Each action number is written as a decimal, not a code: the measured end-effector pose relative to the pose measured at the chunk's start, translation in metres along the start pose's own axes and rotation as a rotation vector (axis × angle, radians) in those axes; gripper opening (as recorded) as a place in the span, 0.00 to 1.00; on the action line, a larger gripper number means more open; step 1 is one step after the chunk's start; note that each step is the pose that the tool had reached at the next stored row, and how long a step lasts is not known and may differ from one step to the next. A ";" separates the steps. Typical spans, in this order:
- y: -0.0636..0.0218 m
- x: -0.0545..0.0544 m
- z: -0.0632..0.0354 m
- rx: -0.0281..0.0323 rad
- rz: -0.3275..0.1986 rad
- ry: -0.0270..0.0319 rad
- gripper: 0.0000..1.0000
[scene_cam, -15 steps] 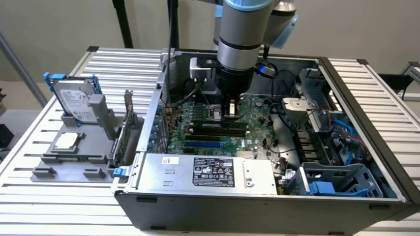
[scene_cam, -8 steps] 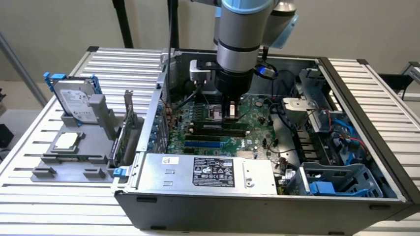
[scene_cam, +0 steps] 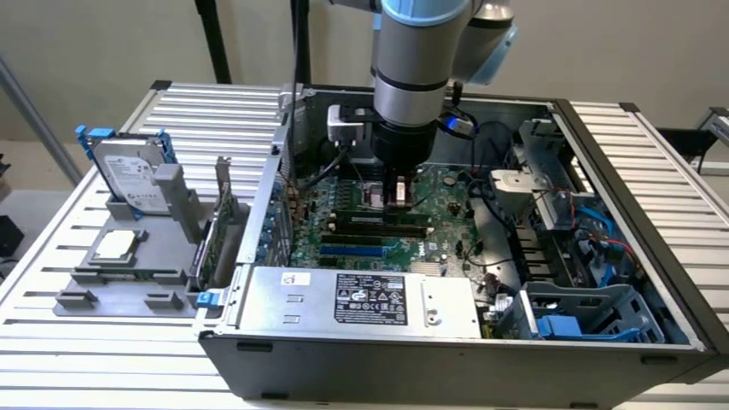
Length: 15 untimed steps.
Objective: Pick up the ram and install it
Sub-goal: 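Insert the ram into the slot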
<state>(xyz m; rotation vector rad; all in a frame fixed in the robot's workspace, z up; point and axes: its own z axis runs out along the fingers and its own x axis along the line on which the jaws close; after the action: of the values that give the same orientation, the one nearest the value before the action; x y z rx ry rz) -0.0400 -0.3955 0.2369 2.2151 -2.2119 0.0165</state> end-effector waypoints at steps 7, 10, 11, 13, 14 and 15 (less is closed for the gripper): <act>0.0000 -0.002 0.0034 -0.0001 0.001 0.0033 0.14; 0.0000 -0.003 0.0051 -0.0001 0.001 0.0052 0.14; 0.0000 -0.003 0.0055 -0.0002 0.001 0.0063 0.14; 0.0000 -0.003 0.0062 -0.0006 0.001 0.0077 0.14; 0.0000 -0.003 0.0065 -0.0007 0.001 0.0084 0.14; 0.0000 -0.003 0.0068 -0.0010 0.002 0.0089 0.14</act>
<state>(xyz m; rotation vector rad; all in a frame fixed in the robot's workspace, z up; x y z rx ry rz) -0.0400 -0.3927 0.2300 2.2081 -2.2089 0.0253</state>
